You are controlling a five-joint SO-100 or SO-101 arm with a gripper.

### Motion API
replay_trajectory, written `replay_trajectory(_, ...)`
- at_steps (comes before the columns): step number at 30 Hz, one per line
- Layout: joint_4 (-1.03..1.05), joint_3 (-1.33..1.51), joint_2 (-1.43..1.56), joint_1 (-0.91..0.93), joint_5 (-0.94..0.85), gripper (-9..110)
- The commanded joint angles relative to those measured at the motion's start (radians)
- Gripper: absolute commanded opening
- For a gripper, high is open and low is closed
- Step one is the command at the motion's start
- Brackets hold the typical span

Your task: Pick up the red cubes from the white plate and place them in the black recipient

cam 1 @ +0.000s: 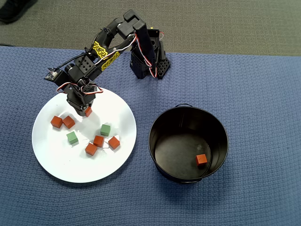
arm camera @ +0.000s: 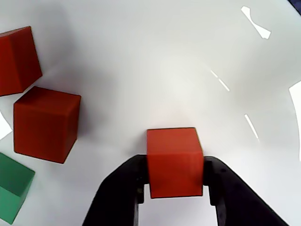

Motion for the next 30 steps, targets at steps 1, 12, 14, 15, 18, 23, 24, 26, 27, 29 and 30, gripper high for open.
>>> replay_trajectory(1, -0.012, -0.054, 0.032, 0.012, 0.011, 0)
replay_trajectory(12, 0.227, -0.023, 0.555, -0.117, 0.236, 0)
replay_trajectory(14, 0.27, -0.057, 0.629, -0.186, 0.267, 0)
replay_trajectory(15, 0.284, -0.074, 0.66, -0.222, 0.285, 0)
replay_trajectory(18, 0.31, -0.126, 0.721, -0.364, 0.334, 0)
replay_trajectory(23, 0.27, -0.077, 0.779, -0.683, 0.442, 0)
replay_trajectory(24, 0.249, -0.046, 0.79, -0.75, 0.469, 0)
replay_trajectory(26, 0.206, 0.005, 0.807, -0.874, 0.52, 0)
replay_trajectory(27, 0.186, 0.023, 0.81, -0.928, 0.538, 0)
replay_trajectory(29, 0.149, 0.049, 0.811, -1.015, 0.551, 0)
replay_trajectory(30, 0.135, 0.06, 0.811, -1.052, 0.541, 0)
